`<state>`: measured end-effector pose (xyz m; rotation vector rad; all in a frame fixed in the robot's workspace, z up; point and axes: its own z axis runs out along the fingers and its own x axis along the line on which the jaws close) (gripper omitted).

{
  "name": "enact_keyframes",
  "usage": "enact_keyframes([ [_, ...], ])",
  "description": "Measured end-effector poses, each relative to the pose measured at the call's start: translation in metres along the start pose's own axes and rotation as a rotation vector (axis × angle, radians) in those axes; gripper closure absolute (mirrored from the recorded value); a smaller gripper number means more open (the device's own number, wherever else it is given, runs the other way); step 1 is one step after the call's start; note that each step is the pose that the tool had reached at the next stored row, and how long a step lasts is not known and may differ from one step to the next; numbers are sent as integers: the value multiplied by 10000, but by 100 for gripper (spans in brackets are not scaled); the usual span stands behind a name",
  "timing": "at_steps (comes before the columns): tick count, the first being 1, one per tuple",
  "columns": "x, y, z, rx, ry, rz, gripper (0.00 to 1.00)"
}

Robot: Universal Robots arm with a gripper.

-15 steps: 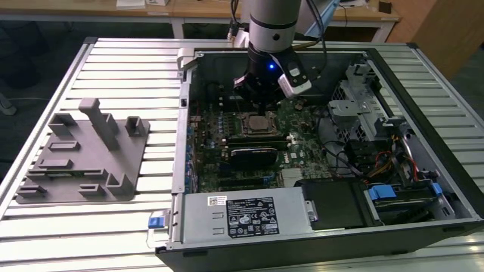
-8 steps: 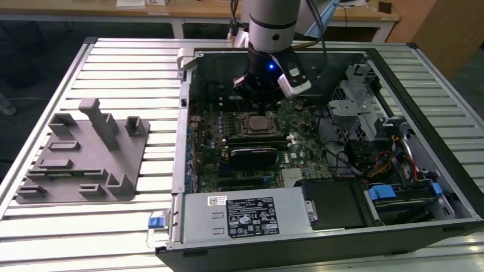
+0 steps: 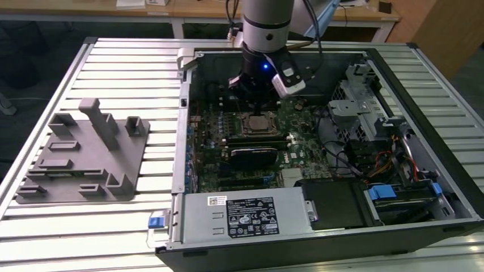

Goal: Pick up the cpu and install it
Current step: 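Install the first cpu locking lever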

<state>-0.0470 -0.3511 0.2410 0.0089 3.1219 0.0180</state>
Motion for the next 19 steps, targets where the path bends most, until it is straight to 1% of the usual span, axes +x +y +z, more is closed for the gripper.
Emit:
enact_keyframes([
  [11,187,-1,-4,0,-1,-1,89],
  [19,290,-2,-6,0,0,-1,89],
])
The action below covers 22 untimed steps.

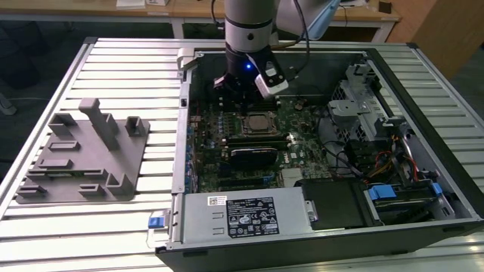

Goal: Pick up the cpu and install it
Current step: 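Install the first cpu locking lever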

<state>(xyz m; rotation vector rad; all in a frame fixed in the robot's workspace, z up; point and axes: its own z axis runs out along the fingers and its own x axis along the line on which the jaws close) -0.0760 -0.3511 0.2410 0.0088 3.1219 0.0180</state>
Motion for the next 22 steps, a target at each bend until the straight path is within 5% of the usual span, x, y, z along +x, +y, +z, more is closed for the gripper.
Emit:
enact_keyframes([
  [10,174,-3,-3,-3,-2,0,89],
  [22,181,-2,-110,-3,0,1,89],
])
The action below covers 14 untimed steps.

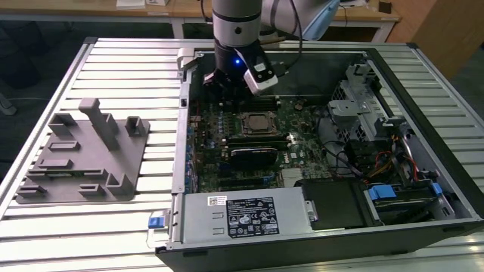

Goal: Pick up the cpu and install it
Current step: 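Install the first cpu locking lever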

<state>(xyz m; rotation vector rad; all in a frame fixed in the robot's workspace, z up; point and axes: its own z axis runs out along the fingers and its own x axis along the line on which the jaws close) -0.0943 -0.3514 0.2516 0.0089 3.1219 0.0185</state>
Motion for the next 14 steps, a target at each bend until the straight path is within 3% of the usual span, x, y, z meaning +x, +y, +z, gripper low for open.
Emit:
enact_keyframes([
  [8,-2,1,-100,-13,-1,0,89],
  [14,11,1,-112,-28,0,0,89],
])
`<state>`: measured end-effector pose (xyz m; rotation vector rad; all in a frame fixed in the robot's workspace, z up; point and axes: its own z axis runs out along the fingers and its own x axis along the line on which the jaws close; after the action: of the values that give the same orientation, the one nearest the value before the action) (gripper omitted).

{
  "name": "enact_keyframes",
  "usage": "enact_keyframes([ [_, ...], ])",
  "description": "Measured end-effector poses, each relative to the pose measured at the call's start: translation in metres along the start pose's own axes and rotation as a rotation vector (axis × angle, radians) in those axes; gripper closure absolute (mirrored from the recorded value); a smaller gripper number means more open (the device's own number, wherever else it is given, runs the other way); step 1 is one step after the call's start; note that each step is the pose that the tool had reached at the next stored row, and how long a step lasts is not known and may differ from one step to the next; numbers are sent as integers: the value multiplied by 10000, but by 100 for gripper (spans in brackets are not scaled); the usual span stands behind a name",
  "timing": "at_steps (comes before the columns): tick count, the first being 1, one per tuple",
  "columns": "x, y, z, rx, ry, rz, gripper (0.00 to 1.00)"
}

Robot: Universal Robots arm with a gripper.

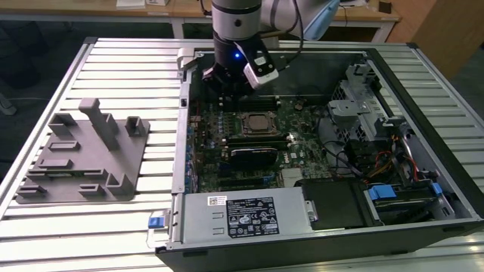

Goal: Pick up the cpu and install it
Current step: 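Install the first cpu locking lever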

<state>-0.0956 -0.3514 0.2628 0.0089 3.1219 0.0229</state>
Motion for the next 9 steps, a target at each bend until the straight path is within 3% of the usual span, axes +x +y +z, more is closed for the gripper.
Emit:
enact_keyframes([
  [5,45,0,0,-155,1,3,89],
  [9,56,0,1,-469,3,9,89],
])
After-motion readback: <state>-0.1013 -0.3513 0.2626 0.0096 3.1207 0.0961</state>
